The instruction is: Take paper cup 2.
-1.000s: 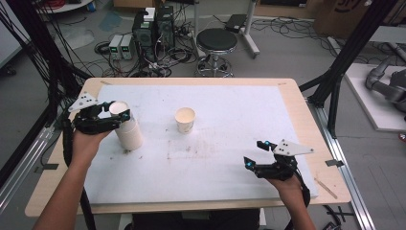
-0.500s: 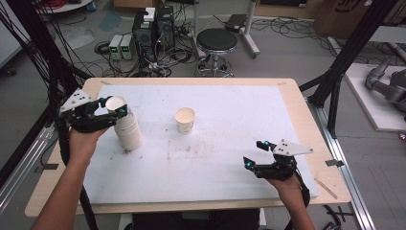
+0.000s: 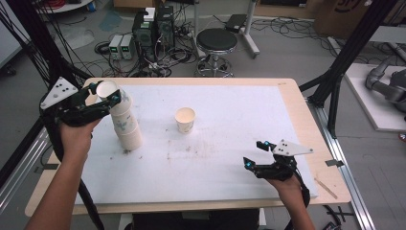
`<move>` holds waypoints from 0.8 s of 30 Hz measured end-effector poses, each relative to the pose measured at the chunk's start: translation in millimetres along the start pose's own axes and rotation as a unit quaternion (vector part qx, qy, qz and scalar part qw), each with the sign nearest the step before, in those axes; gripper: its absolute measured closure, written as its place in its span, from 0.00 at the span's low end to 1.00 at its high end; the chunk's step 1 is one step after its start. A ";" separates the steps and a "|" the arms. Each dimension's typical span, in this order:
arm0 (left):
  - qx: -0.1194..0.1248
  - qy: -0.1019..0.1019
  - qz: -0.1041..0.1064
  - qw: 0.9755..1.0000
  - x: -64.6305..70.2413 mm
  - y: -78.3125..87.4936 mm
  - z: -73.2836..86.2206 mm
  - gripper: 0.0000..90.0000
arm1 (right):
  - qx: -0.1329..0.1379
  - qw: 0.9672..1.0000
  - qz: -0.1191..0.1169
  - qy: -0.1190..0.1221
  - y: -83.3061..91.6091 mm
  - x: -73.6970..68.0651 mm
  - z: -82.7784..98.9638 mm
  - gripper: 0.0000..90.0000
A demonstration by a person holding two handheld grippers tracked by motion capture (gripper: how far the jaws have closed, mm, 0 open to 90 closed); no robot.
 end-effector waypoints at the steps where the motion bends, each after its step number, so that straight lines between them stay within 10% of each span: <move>1: 0.010 0.000 0.001 1.000 2.2 1.0 -4.0 0.40 | 0.000 1.000 -0.001 0.000 0.0 -0.1 0.0 0.22; 11: 0.039 0.007 0.065 0.997 35.1 -0.5 -18.1 0.40 | 0.004 1.000 -0.003 0.002 -1.2 -1.6 -1.0 0.22; 24: 0.002 0.023 0.156 0.987 79.2 -23.7 22.5 0.40 | -0.002 1.000 -0.016 0.002 -6.6 -5.7 -4.2 0.22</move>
Point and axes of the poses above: each handheld gripper's, and its own axes: y roughly backward along the jaws, z roughly out of its underside, x roughly to its right, the point moved 6 cm from there along -y, roughly forward along the jaws, and after that the axes turned 6 degrees about z, right-handed, at the moved point
